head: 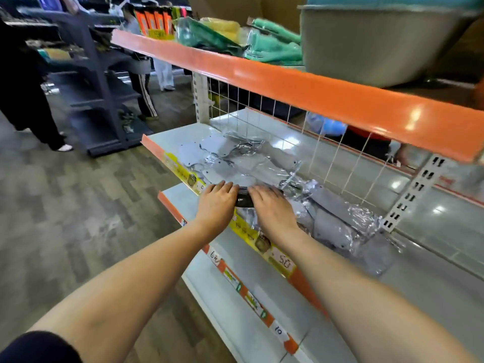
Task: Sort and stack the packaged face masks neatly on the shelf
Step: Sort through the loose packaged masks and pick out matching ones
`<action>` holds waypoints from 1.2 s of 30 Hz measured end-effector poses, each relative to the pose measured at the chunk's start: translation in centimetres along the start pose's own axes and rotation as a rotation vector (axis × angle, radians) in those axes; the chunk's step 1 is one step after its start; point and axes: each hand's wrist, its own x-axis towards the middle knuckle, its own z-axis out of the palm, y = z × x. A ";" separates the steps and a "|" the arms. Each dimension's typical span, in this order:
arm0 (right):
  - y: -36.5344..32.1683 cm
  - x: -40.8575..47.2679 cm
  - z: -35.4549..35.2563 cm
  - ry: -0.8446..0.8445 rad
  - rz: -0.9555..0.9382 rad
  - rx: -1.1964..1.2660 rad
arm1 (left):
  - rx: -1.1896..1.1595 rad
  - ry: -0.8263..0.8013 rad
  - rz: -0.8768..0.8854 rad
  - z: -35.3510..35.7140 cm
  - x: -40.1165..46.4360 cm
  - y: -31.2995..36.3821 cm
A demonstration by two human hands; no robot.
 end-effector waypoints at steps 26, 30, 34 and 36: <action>-9.7 25.6 11.6 -0.023 0.321 -0.130 | -0.194 -0.149 0.222 10.8 14.4 -26.5; -9.4 27.8 12.7 -0.071 0.378 -0.164 | -0.184 -0.129 0.275 12.4 16.4 -27.7; -7.6 30.5 14.0 -0.145 0.345 -0.142 | -0.198 -0.068 0.289 14.3 19.1 -29.0; -6.9 32.1 14.8 -0.132 0.338 -0.118 | -0.249 -0.111 0.292 15.0 20.3 -29.8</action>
